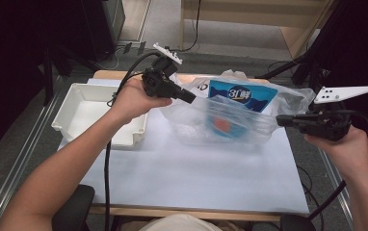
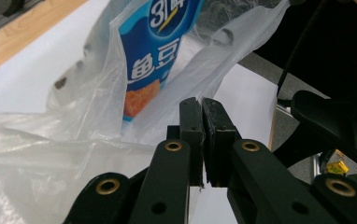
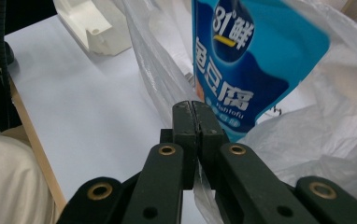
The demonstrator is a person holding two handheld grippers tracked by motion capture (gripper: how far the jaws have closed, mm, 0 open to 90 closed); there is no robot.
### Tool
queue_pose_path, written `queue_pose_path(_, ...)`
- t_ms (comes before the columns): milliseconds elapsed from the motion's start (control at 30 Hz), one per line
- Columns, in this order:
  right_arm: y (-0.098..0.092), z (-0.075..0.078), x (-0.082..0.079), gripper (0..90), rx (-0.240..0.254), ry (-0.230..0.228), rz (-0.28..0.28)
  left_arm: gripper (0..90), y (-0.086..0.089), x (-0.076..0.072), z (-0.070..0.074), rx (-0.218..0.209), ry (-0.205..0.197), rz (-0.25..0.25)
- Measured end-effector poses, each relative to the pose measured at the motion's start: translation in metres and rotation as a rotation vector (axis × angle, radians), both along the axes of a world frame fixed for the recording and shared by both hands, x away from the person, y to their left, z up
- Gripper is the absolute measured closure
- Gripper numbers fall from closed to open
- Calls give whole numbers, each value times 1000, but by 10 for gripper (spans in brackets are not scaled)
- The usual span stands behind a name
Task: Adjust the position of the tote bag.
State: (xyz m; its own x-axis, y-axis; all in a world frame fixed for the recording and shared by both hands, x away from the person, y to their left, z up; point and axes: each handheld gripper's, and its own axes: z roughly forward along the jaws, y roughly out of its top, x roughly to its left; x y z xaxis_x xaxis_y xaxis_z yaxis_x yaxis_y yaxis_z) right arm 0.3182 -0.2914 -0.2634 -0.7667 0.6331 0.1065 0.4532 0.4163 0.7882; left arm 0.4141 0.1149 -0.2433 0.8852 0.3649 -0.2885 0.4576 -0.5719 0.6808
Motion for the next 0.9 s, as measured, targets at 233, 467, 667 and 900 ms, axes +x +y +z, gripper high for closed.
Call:
queue_pose_path(233, -4, -19, -3, 900, 41, 50, 3, 881, 1, -6, -11, 15, 17, 1)
queue_pose_path(467, -4, -22, -8, 856, 19, 44, 2, 836, 7, -8, -10, 0, 23, 11)
queue_pose_path(667, -6, -5, -8, 790, 17, 10, -3, 776, 12, -7, 13, -37, -3, 24)
queue_pose_path(900, -7, 32, -7, 735, 15, -40, -6, 739, 11, 0, 44, -61, -44, 37)
